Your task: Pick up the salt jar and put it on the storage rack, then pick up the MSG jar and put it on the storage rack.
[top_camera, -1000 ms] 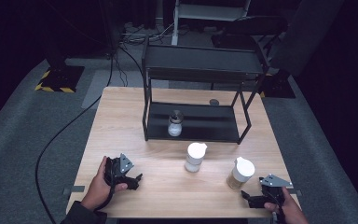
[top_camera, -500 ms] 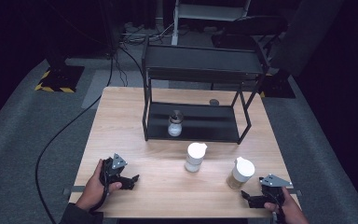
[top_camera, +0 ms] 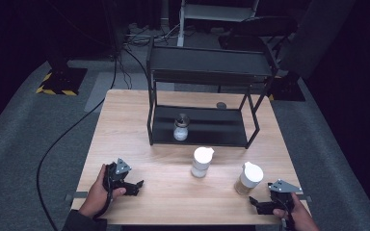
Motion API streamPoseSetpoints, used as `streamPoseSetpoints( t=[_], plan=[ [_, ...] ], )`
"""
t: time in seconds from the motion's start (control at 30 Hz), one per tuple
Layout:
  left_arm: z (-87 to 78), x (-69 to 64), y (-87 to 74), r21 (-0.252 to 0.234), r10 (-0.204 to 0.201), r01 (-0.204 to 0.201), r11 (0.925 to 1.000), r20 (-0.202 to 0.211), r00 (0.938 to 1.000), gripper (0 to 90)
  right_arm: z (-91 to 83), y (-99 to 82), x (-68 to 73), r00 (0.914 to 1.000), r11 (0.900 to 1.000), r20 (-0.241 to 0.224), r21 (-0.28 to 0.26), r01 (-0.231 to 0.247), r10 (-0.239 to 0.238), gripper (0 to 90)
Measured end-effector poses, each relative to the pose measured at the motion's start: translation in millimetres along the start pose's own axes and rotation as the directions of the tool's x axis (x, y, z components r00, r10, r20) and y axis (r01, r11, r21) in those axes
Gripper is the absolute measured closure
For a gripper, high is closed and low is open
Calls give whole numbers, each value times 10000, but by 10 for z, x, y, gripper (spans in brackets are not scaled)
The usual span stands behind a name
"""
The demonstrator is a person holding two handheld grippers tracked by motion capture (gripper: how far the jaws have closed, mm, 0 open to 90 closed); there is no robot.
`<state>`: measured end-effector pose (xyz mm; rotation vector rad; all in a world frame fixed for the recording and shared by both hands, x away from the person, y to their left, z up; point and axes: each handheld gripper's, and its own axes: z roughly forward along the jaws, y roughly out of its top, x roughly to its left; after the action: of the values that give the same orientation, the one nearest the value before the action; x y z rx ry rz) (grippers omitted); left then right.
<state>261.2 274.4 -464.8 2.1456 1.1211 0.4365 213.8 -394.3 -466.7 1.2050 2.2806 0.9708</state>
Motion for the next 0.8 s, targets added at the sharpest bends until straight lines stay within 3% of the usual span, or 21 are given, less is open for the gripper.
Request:
streamPoseSetpoints(
  t=[0.3,0.4,0.47,0.8],
  plan=[
    [0,0,0,-1,6,-6,10000,0,10000,3,-4,14,-10,10000,10000,-46,67,65,-64,0],
    [0,-1,1,1,5,-5,10000,-4,10000,3,-18,43,-7,9995,9994,-51,185,300,-299,6],
    [0,-2,0,-6,5,-5,10000,-6,10000,3,-40,68,2,9986,9982,-69,275,524,-523,20],
    [-1,-6,0,6,-25,25,10000,-17,10000,3,-202,174,63,9977,9975,-196,274,652,-647,21]
  ],
)
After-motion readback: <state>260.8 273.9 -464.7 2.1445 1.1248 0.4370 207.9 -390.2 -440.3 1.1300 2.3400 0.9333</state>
